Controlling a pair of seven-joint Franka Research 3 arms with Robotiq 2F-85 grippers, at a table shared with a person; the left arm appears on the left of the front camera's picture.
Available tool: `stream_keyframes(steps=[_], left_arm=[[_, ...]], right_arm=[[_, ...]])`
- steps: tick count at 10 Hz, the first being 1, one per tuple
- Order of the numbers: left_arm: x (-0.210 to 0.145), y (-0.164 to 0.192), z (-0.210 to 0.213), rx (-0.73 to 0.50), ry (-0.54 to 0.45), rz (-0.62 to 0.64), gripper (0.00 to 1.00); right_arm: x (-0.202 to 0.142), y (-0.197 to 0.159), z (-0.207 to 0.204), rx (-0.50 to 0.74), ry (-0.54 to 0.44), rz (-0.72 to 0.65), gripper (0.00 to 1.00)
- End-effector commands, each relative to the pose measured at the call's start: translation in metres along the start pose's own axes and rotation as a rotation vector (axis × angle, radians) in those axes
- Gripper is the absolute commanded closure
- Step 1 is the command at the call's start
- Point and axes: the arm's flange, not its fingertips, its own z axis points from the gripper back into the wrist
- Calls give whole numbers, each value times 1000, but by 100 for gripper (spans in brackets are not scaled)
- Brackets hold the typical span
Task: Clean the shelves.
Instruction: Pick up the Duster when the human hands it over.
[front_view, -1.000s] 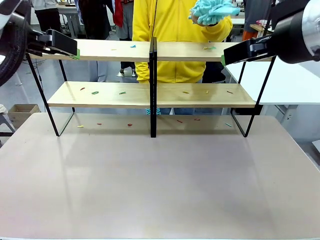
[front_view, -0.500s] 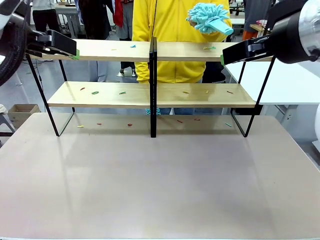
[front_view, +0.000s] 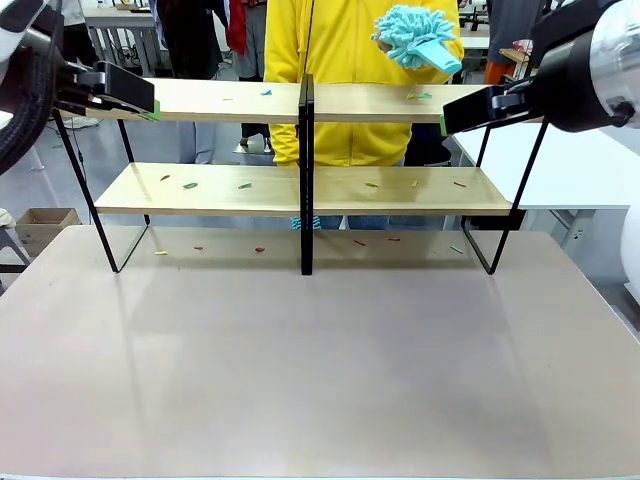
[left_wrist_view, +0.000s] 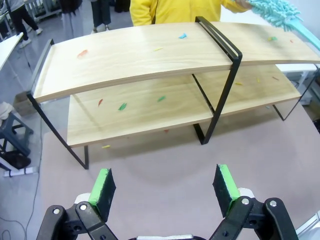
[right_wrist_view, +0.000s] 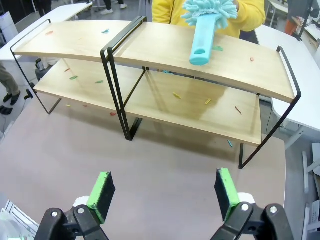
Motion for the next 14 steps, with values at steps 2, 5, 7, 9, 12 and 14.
stream_keyframes(steps=[2,5,7,9,12,14], left_arm=[[-65,18,-5,11,-23,17,0],[0,0,-1,1,1,1,0],[0,0,-1,1,1,1,0],[0,0,-1,1,1,1,0],[0,0,-1,1,1,1,0],[0,0,-1,1,1,1,0]], right_arm=[[-11,-1,-6,-19,5,-18,0],[-1,0,-2,-1,5,-1,0],[-1,0,-2,-1,5,-1,0],[-1,0,-2,-1,5,-1,0],[-1,0,-2,-1,5,-1,0],[24,-54,8,159,212,-262,0]])
